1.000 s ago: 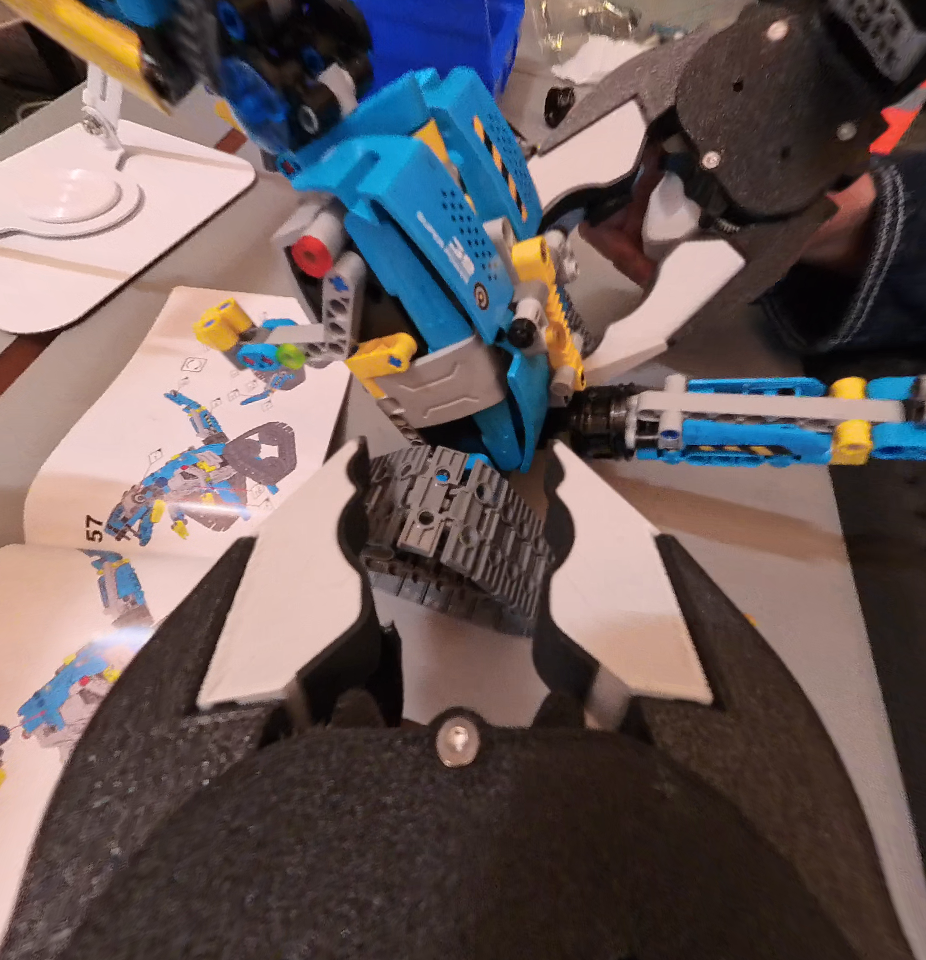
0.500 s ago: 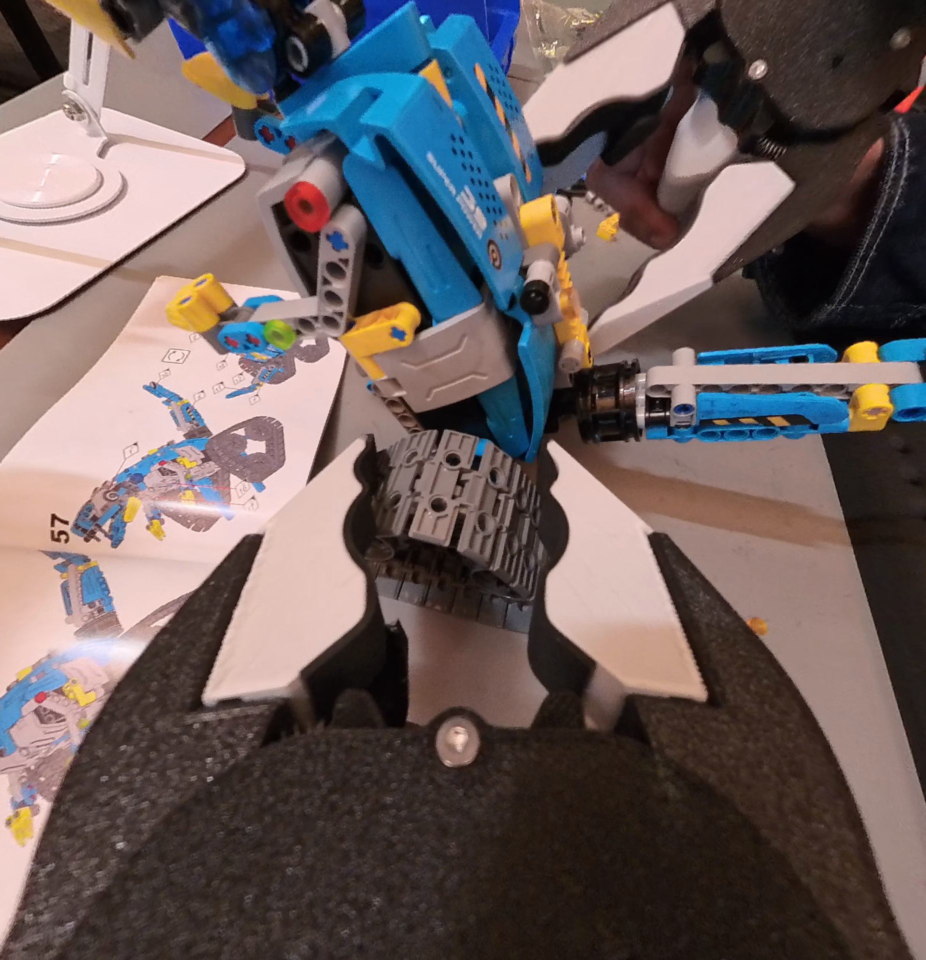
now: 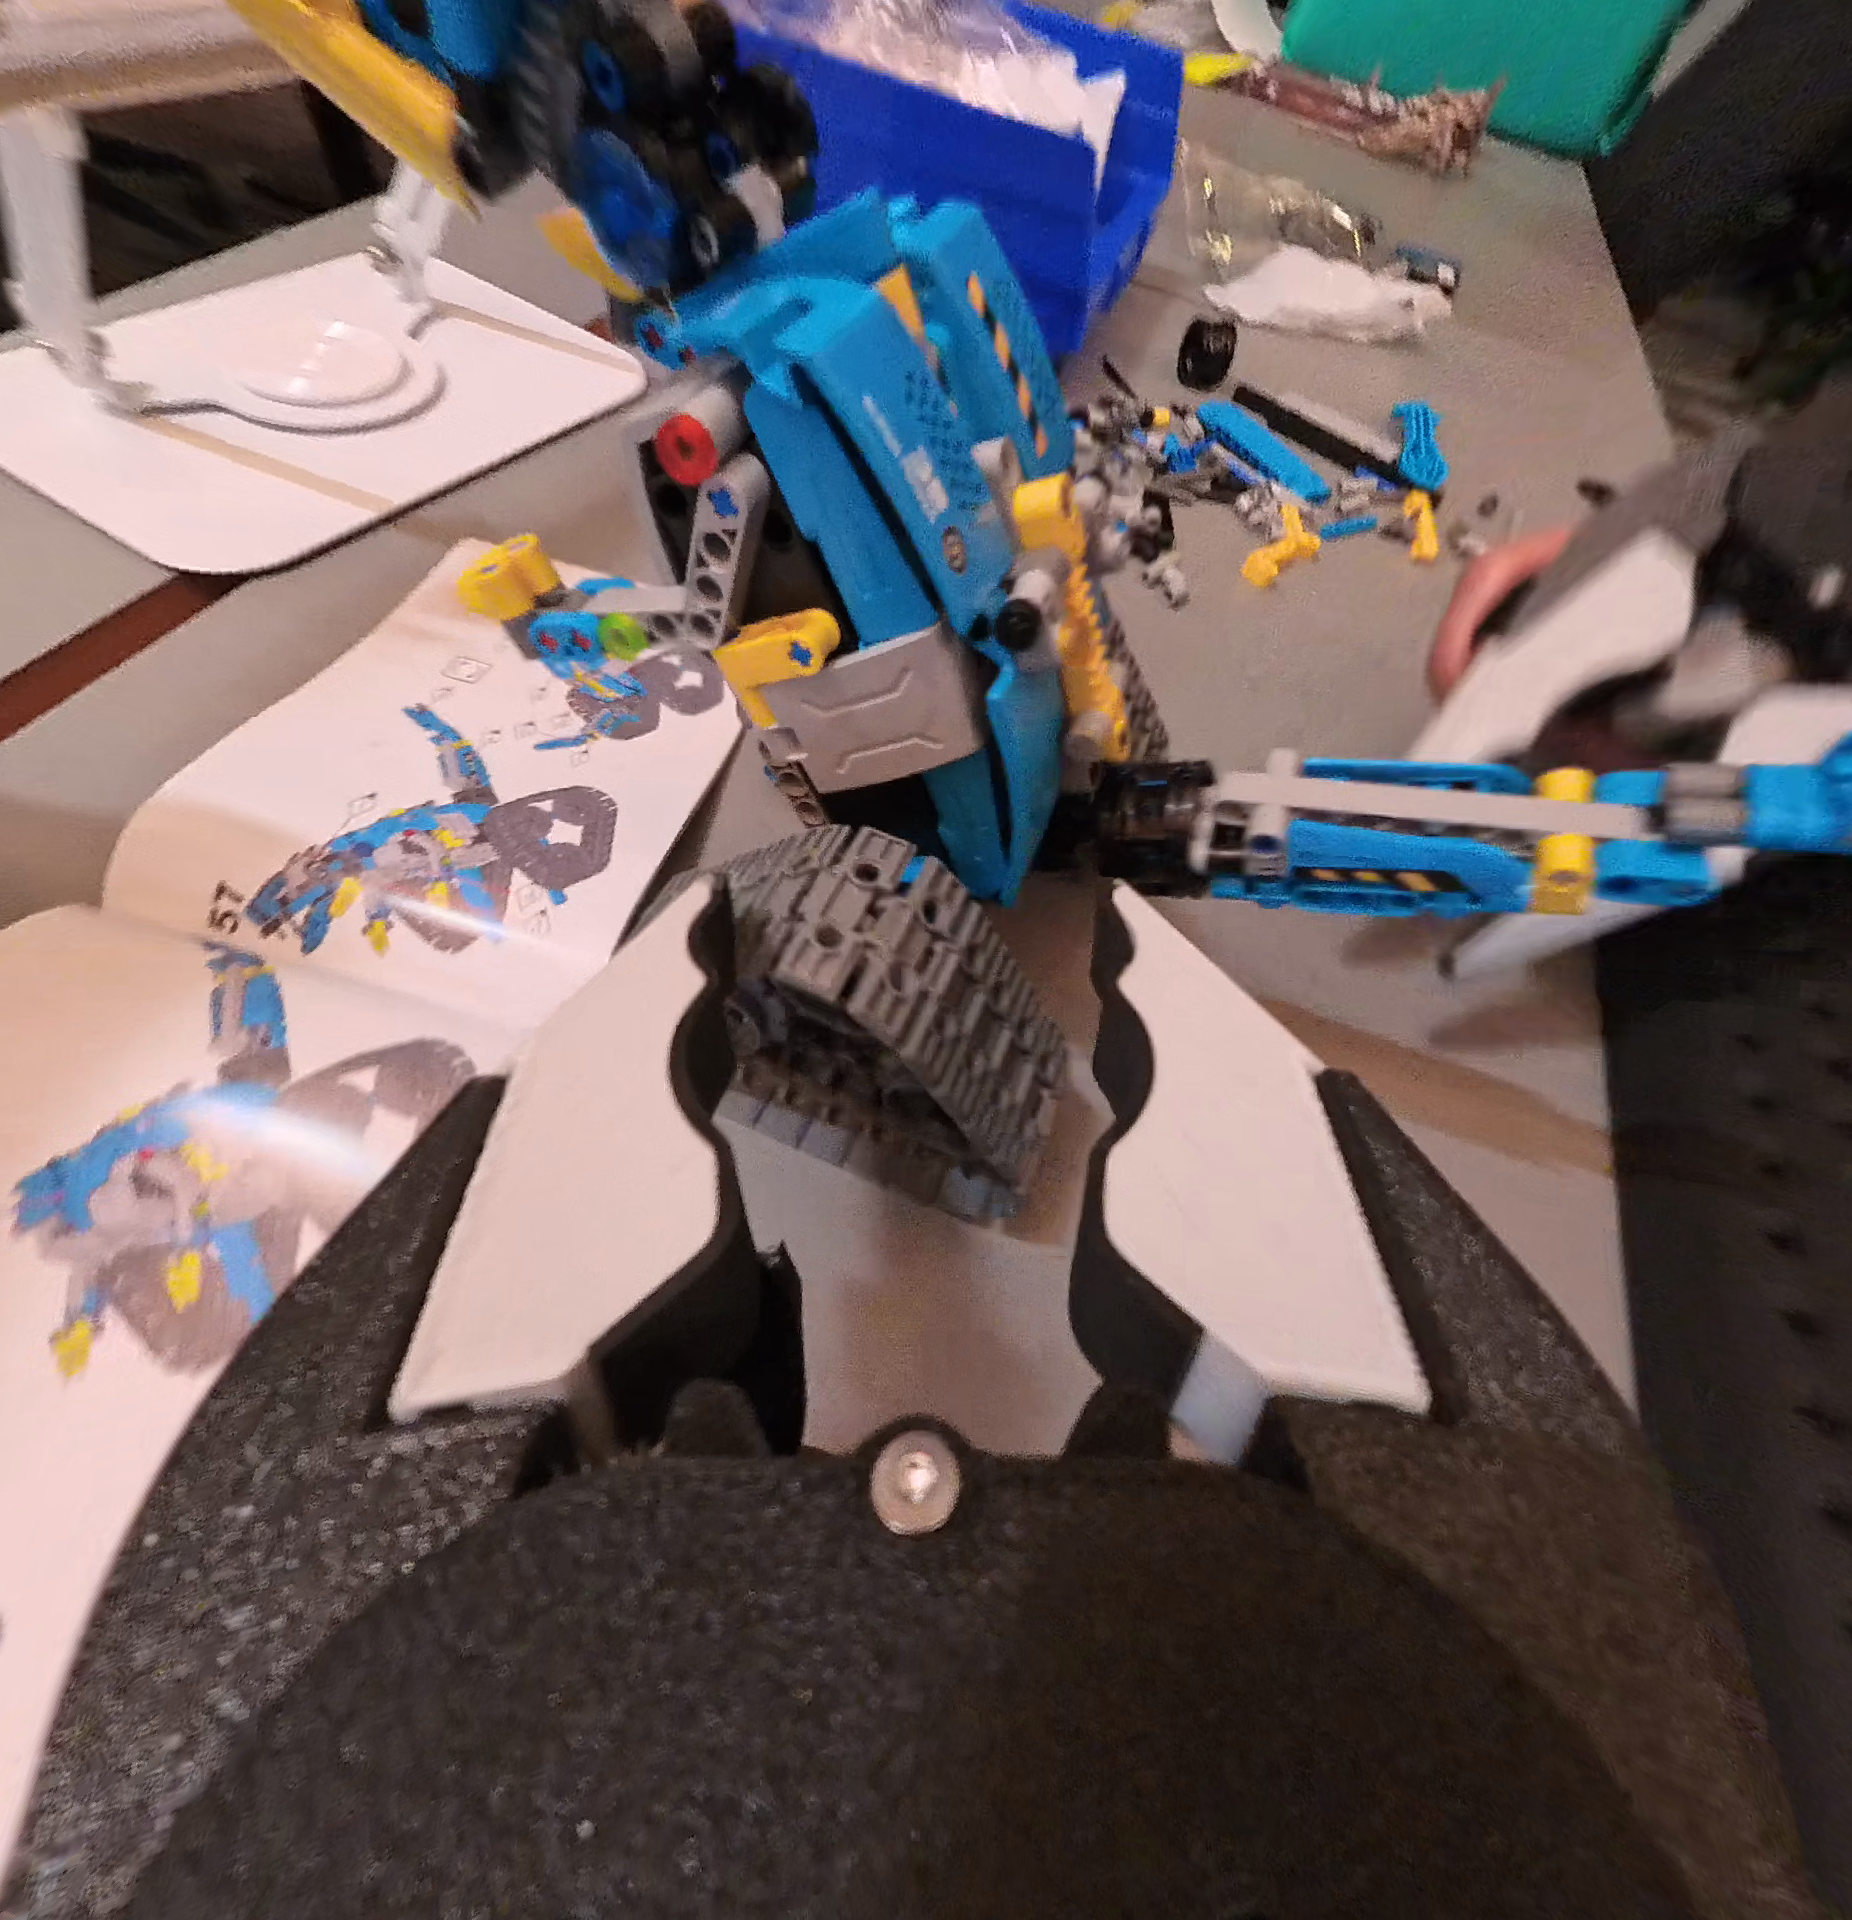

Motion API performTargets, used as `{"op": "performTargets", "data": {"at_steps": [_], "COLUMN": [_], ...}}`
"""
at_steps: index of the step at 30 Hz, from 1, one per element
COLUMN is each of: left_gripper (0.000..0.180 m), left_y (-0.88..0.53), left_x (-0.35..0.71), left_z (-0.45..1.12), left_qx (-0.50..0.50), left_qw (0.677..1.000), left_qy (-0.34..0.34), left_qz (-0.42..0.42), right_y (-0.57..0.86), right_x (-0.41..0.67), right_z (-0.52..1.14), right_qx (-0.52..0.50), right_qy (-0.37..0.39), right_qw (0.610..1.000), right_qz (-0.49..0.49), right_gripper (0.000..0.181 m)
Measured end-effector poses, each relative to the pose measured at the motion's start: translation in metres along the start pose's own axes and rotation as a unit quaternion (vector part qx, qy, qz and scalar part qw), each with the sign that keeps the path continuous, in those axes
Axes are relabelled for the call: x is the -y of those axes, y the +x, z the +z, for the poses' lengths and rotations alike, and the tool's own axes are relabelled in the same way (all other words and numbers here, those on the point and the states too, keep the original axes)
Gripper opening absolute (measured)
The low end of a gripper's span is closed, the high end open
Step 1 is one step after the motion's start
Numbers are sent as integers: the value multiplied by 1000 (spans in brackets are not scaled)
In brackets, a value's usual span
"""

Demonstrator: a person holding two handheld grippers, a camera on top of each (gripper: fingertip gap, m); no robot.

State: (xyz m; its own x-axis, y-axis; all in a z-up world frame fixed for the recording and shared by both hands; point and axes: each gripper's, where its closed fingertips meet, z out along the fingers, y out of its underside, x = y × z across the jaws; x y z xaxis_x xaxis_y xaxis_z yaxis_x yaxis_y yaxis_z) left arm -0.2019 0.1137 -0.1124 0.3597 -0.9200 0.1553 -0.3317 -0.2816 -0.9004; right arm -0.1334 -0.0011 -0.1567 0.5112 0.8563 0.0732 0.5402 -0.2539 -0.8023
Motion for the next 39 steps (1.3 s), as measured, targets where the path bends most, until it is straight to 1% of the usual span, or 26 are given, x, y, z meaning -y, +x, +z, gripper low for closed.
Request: {"op": "performTargets", "data": {"at_steps": [1,3,5,6,7,9,15,18,20,21,22,25,26,27,28,30,31,32,34,36,39], "left_gripper": [64,54,53,52,51,47,47,46,46,46,46,43,35,26,25,26,27,27,30,29,24], "left_y": [3,-1,-5,-6,-7,-5,-11,1,13,22,33,87,107,126,140,166,178,186,196,196,196], "left_x": [4,7,8,9,9,5,-8,-8,-6,-4,-1,13,18,23,28,39,42,44,48,51,59], "left_z": [-10,-31,-52,-62,-71,-79,-78,-72,-69,-68,-68,-71,-72,-72,-71,-66,-62,-57,-48,-43,-46], "left_qx": [17,85,148,173,191,203,227,203,183,172,157,83,55,30,11,-9,-16,-16,1,24,29], "left_qw": [1000,996,987,982,976,971,970,976,979,980,981,975,970,966,964,958,954,951,944,941,941], "left_qy": [13,33,53,71,90,115,85,79,79,84,91,134,147,155,160,167,167,165,167,171,200], "left_qz": [-4,-17,-31,-39,-48,-58,-31,-6,28,49,71,155,185,204,214,234,248,261,284,292,270], "right_y": [-21,-37,-55,-63,-65,-68,-68,-70,-70,-71,-72,-67,-64,-63,-61,-61,-62,-61,-57,-54,-52], "right_x": [0,5,19,19,15,12,10,9,8,11,19,62,77,91,103,115,118,120,123,124,125], "right_z": [7,21,36,44,51,59,67,66,62,55,45,-4,-23,-42,-59,-78,-84,-87,-91,-93,-98], "right_qx": [36,46,92,121,130,127,137,147,146,150,156,185,211,254,298,393,436,458,485,500,529], "right_qy": [-5,-29,-10,-16,-31,-34,-44,-45,-45,-32,-4,132,176,220,255,276,279,284,297,304,310], "right_qw": [999,997,993,990,988,986,985,984,985,985,985,974,960,936,906,839,807,784,747,724,689], "right_qz": [-2,-52,-74,-75,-82,-98,-95,-88,-86,-84,-73,4,51,102,157,253,285,309,344,366,388], "right_gripper": [28,24,18,19,25,28,15,11,7,6,6,6,6,5,5,6,6,5,5,5,5]}}
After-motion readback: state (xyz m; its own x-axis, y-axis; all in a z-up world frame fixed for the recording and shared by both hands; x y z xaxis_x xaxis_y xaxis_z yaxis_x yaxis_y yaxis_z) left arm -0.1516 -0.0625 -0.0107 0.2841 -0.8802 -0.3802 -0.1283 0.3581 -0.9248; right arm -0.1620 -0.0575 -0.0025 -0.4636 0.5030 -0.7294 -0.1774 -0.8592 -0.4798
